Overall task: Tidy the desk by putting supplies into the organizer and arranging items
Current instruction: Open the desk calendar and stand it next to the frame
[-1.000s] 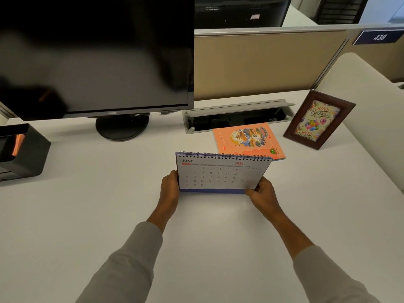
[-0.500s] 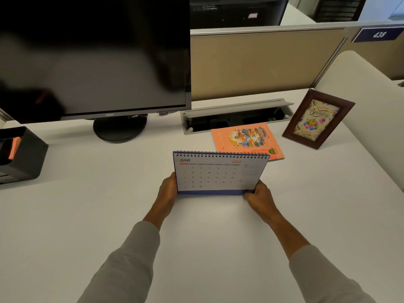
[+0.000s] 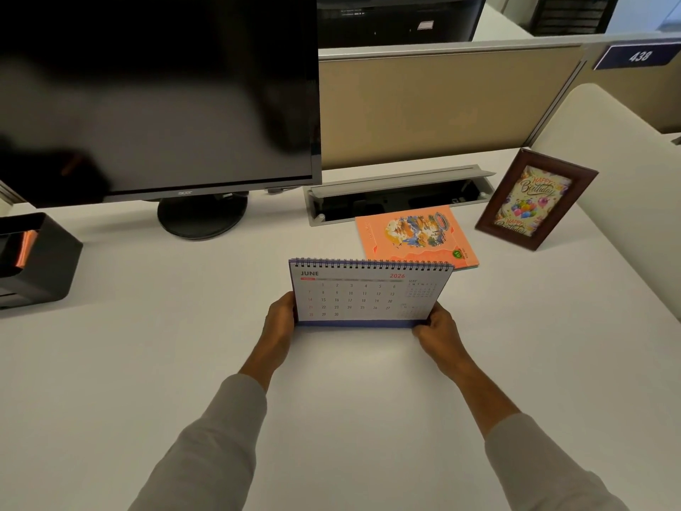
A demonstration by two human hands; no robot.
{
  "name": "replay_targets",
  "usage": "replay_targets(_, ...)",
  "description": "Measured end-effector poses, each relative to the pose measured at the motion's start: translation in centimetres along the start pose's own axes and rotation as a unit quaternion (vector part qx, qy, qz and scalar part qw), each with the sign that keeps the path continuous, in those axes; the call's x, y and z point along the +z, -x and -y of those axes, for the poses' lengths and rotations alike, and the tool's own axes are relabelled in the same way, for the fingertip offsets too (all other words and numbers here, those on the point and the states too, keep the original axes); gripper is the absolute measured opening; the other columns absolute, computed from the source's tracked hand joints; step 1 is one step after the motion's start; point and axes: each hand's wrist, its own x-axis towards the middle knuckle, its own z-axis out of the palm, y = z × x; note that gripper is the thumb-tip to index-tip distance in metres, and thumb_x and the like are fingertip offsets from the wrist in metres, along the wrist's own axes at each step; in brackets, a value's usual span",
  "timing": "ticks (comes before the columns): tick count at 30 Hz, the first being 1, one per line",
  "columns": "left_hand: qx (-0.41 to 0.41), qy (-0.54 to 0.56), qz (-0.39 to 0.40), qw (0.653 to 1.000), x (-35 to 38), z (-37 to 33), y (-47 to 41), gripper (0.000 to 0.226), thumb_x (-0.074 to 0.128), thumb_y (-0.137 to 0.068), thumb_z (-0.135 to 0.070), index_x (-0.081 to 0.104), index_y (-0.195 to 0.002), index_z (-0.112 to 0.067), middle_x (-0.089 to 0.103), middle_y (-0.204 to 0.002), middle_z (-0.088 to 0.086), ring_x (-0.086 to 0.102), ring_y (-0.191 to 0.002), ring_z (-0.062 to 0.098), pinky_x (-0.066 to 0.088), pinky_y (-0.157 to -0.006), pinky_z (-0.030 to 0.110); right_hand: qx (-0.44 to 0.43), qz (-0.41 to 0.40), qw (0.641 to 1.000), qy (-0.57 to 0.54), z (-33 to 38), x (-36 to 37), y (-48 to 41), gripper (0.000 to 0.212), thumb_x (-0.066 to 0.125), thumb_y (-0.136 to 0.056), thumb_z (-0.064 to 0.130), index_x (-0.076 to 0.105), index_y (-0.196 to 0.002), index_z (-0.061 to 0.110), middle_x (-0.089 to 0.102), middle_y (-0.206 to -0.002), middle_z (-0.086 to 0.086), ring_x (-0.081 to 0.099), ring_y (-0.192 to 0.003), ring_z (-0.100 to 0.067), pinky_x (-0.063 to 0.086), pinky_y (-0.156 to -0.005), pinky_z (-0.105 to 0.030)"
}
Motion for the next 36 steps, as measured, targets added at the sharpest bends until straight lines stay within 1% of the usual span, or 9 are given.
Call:
replay_targets(2, -0.001, 0.004, -0.001, 1.0, 0.04, 0.06, -0.07, 0.04, 0.032, -0.101, -0.03, 0.072, -0.108, -0.026, 0.075, -0.109, 0.004, 0.069, -0.105, 0.025, 0.052, -0.101, 0.049, 0.01, 0.0, 1.0, 0.003, -0.08, 0.0, -0.16, 0.065, 0.048, -0.077, -0.02, 0.053, -0.127, 0.02, 0.062, -0.122, -0.003, 0.056, -0.116, -0.026, 0.054, -0.098, -0.047)
replay_targets(4, -0.002, 0.003, -0.001, 1.0, 0.1, 0.03, -0.06, 0.04, 0.032, -0.101, -0.031, 0.072, -0.106, -0.026, 0.075, -0.11, 0.004, 0.069, -0.106, 0.025, 0.052, -0.102, 0.049, 0.016, 0.0, 1.0, 0.011, -0.19, -0.03, -0.26, 0.067, 0.045, -0.076, -0.021, 0.053, -0.13, 0.019, 0.062, -0.122, -0.001, 0.056, -0.116, -0.026, 0.054, -0.099, -0.047)
replay_targets(9, -0.006, 0.003, -0.004, 1.0, 0.11, 0.08, 0.09, 0.045, 0.036, -0.086, -0.043, 0.073, -0.105, -0.027, 0.075, -0.109, 0.003, 0.069, -0.105, 0.026, 0.052, -0.101, 0.05, 0.017, 0.001, 1.0, -0.005, -0.45, -0.02, -0.42, 0.072, 0.042, -0.072, -0.02, 0.055, -0.128, 0.024, 0.064, -0.122, 0.0, 0.057, -0.117, -0.025, 0.056, -0.096, -0.045)
replay_targets(13, -0.005, -0.005, -0.019, 1.0, 0.15, 0.41, -0.16, 0.05, 0.036, -0.085, -0.048, 0.071, -0.111, -0.025, 0.074, -0.11, 0.003, 0.069, -0.104, 0.026, 0.054, -0.099, 0.051, 0.021, 0.0, 0.999, -0.026, -0.42, 0.01, -0.38, 0.073, 0.043, -0.071, -0.02, 0.057, -0.125, 0.028, 0.066, -0.12, 0.001, 0.058, -0.117, -0.025, 0.056, -0.095, -0.044)
replay_targets(16, -0.003, -0.01, -0.033, 0.999, 0.28, 0.43, 0.05, 0.048, 0.037, -0.085, -0.048, 0.071, -0.11, -0.025, 0.074, -0.108, 0.004, 0.069, -0.103, 0.027, 0.055, -0.097, 0.051, 0.02, 0.003, 0.999, -0.031, -0.4, -0.02, -0.34, 0.074, 0.043, -0.07, -0.02, 0.057, -0.123, 0.031, 0.066, -0.119, 0.002, 0.057, -0.117, -0.024, 0.056, -0.096, -0.045)
replay_targets(22, -0.006, -0.016, -0.05, 0.999, 0.47, 0.46, 0.22, 0.046, 0.036, -0.084, -0.048, 0.072, -0.104, -0.026, 0.075, -0.105, 0.001, 0.069, -0.101, 0.026, 0.054, -0.096, 0.053, 0.016, 0.009, 0.999, -0.035, -0.36, -0.11, -0.34, 0.075, 0.043, -0.071, -0.02, 0.055, -0.13, 0.026, 0.065, -0.122, -0.001, 0.057, -0.119, -0.026, 0.055, -0.097, -0.048)
replay_targets(29, 0.003, -0.022, -0.06, 0.998, 0.78, 0.34, 0.39, 0.051, 0.036, -0.084, -0.048, 0.068, -0.111, -0.02, 0.074, -0.107, 0.005, 0.069, -0.101, 0.029, 0.054, -0.097, 0.053, 0.013, 0.004, 0.999, -0.032, -0.31, 0.07, -0.2, 0.075, 0.044, -0.074, -0.02, 0.055, -0.125, 0.033, 0.064, -0.12, 0.001, 0.057, -0.118, -0.025, 0.055, -0.097, -0.048)
replay_targets(33, 0.0, -0.025, -0.056, 0.998, 0.86, 0.19, 0.57, 0.052, 0.036, -0.083, -0.047, 0.067, -0.112, -0.018, 0.073, -0.108, 0.006, 0.068, -0.101, 0.029, 0.055, -0.097, 0.051, 0.015, -0.009, 1.0, -0.024, -0.11, 0.22, -0.04, 0.072, 0.043, -0.074, -0.021, 0.055, -0.127, 0.027, 0.064, -0.121, 0.0, 0.058, -0.116, -0.025, 0.055, -0.097, -0.047)
replay_targets(36, -0.001, -0.024, -0.051, 0.998, 0.82, 0.12, 0.71, 0.051, 0.035, -0.084, -0.045, 0.068, -0.111, -0.018, 0.073, -0.108, 0.005, 0.068, -0.102, 0.027, 0.054, -0.097, 0.05, 0.016, -0.022, 0.999, -0.021, 0.09, 0.43, 0.16, 0.071, 0.043, -0.075, -0.021, 0.055, -0.126, 0.027, 0.064, -0.119, 0.001, 0.058, -0.115, -0.025, 0.056, -0.096, -0.045)
